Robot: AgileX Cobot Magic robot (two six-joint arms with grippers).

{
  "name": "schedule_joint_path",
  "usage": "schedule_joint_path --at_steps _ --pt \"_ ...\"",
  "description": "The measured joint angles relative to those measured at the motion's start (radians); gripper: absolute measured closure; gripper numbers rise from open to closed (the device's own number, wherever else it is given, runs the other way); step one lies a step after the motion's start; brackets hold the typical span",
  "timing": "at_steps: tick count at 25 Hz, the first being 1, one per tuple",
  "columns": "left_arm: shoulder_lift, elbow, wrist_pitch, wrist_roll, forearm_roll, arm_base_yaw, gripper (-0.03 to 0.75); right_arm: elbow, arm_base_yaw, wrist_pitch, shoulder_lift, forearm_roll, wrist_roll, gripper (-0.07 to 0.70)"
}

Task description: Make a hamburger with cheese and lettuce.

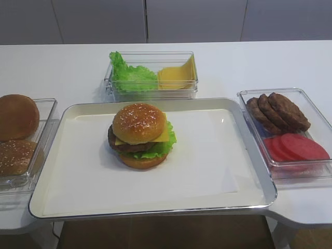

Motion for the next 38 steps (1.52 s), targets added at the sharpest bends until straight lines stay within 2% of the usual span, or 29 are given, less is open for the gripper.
schedule_joint_path --at_steps 12,24,33,38 --pt "-0.297 0.121 0.008 0.015 0.000 0.000 0.319 0.000 0.000 0.000 0.000 0.000 0.000 0.188" --pt "-0.587 0.331 0.016 0.061 -0.012 0.000 0.319 0.000 0.000 0.000 0.000 0.000 0.000 0.188" --pt "-0.597 0.426 0.018 0.130 -0.016 0.000 0.319 0.000 0.000 0.000 0.000 0.002 0.000 0.188" --pt "-0.597 0.431 -0.016 0.135 -0.018 0.000 0.319 0.000 0.000 0.000 0.000 0.002 0.000 0.188"
